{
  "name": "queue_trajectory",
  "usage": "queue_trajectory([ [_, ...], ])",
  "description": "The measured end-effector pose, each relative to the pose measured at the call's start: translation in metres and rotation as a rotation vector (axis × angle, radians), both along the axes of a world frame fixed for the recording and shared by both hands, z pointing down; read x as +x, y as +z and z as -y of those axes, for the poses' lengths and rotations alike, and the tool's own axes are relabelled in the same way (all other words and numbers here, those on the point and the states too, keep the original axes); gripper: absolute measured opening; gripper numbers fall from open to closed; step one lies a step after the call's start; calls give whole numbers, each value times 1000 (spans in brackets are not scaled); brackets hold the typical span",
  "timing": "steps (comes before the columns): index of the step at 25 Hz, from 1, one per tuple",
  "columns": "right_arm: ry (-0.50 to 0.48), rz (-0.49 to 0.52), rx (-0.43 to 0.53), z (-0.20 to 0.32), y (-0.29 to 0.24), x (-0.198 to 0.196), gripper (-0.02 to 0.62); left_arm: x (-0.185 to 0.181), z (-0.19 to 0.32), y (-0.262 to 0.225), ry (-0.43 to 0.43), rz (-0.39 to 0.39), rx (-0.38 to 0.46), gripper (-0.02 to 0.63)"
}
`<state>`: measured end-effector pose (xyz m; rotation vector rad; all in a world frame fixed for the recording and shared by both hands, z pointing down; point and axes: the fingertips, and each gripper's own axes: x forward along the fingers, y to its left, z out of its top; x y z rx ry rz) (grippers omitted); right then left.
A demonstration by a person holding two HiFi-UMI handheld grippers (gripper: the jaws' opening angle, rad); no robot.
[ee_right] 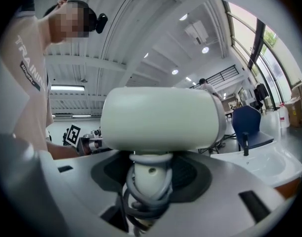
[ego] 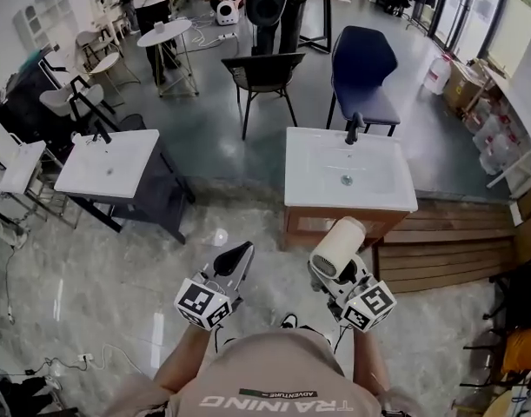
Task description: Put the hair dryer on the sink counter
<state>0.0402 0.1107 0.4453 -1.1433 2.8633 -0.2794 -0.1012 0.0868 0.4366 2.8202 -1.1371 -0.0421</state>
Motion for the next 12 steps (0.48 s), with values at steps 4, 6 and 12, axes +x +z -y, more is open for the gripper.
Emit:
queue_trajectory([
  [4,-21,-20,-18,29,12,21,221,20,26,-3,-31,-8,9,8],
  [6,-38,-27,-25,41,15,30,220,28,34,-2,-46,-13,8,8],
  [12,-60,-8,-76,61,36,44,221,43,51,16,-84,-9,-44,8],
])
